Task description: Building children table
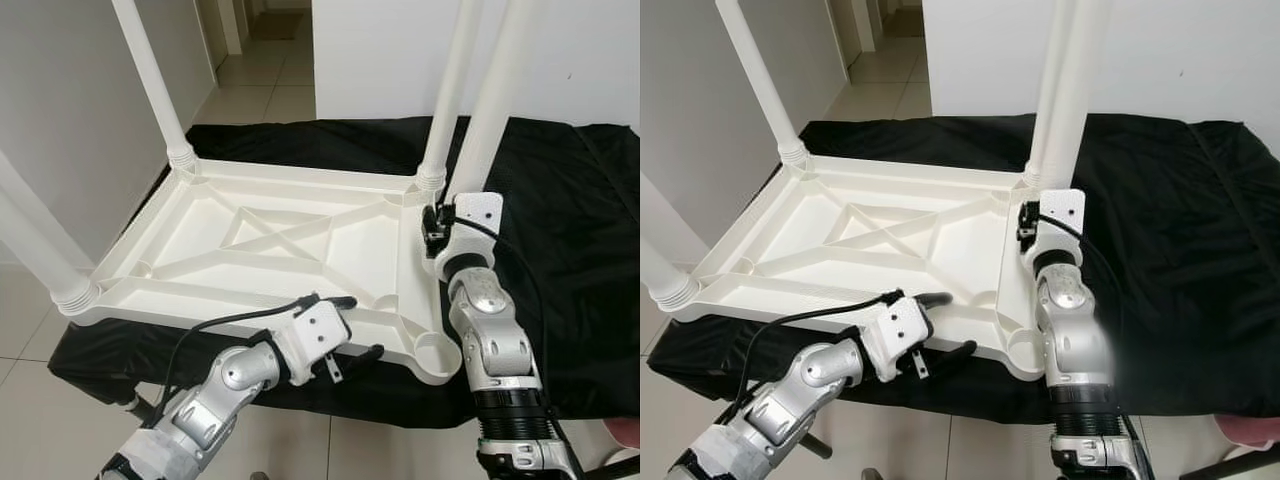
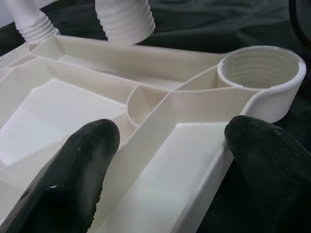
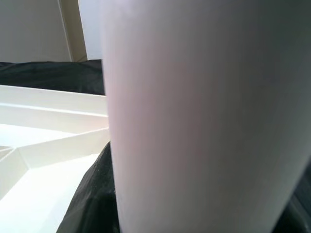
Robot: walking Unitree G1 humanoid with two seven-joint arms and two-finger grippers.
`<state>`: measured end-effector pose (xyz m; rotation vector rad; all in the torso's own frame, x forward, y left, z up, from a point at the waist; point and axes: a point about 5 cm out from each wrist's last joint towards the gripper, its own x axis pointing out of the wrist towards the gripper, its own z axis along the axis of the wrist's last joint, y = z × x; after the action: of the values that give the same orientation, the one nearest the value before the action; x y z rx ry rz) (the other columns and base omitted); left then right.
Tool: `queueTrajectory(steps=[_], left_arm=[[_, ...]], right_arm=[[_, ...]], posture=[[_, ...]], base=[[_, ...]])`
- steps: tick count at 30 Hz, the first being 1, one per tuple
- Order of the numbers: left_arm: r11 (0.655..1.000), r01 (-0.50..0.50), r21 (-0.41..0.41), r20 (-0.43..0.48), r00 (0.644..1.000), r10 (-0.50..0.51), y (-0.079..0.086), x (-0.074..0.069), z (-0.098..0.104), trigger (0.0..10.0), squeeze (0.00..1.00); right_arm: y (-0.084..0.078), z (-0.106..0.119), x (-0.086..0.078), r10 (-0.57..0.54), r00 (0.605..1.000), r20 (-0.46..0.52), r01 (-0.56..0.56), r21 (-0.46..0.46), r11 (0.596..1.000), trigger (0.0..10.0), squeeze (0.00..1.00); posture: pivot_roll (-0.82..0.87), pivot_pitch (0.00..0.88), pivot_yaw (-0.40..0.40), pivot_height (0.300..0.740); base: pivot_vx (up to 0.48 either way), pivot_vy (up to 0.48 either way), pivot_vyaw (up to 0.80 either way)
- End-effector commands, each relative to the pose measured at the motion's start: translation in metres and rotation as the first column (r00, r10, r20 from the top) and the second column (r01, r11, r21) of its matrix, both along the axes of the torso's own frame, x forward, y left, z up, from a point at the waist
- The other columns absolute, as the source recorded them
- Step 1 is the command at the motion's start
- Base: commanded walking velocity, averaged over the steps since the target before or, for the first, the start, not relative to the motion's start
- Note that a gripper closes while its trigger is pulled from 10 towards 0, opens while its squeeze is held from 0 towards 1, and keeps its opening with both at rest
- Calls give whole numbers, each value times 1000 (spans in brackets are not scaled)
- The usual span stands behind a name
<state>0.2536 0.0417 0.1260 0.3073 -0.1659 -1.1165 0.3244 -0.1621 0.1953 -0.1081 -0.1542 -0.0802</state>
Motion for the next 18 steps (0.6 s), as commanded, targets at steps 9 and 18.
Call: queueTrajectory(steps=[9,18], left_arm=[[978,189,-84,-75,978,-195,0,-19,8,10000,0],[972,232,40,-75,971,-229,-1,-27,-9,10000,0]], right_arm=[[5,3,3,24,1000,0,-24,-5,1000,10000,0],[6,3,4,33,999,-5,-33,-14,999,10000,0]], posture=[[-67,85,52,740],[-67,79,47,740]], base=[[0,0,0],[0,0,0]])
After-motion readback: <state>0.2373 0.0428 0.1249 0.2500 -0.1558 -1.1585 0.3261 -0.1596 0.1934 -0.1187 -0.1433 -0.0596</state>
